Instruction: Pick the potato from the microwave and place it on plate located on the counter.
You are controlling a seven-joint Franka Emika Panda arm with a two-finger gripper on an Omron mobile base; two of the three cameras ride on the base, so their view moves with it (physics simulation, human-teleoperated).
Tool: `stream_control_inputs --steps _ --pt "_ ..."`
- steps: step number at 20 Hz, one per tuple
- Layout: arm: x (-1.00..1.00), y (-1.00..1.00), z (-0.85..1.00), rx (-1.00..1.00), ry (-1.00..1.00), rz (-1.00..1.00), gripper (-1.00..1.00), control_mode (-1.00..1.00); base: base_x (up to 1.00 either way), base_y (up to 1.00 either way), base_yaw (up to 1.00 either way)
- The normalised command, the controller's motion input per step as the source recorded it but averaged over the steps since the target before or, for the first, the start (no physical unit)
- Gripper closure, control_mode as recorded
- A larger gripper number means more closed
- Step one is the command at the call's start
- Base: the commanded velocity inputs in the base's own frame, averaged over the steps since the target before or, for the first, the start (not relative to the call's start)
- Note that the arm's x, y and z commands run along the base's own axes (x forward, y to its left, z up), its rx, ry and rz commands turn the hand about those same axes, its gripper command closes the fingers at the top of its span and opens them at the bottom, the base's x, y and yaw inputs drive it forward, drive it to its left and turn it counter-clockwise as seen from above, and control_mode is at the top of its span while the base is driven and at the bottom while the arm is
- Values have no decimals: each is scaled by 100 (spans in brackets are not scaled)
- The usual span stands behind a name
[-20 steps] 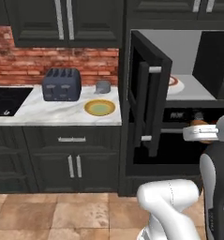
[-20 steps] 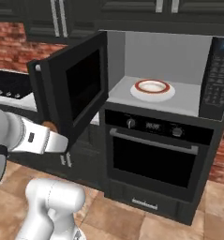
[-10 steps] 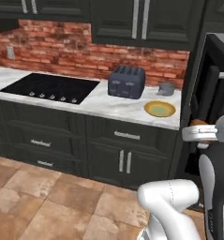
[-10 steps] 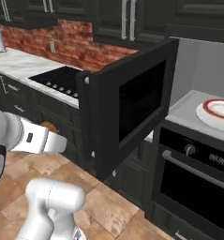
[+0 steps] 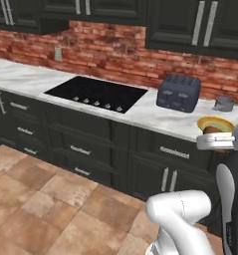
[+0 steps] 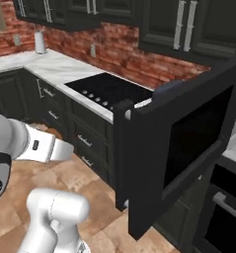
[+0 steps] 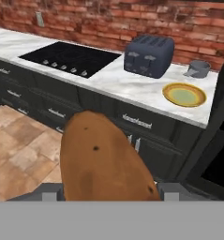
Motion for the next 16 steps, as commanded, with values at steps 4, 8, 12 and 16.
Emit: stream_control_inputs --steps 4,8,12,16 --pt "0 0 0 0 0 0 100 100 100 29 0" --pt "0 0 0 0 0 0 100 100 69 33 -25" --pt "0 0 0 0 0 0 100 100 43 29 -58" --pt "0 0 0 0 0 0 100 100 52 27 -62"
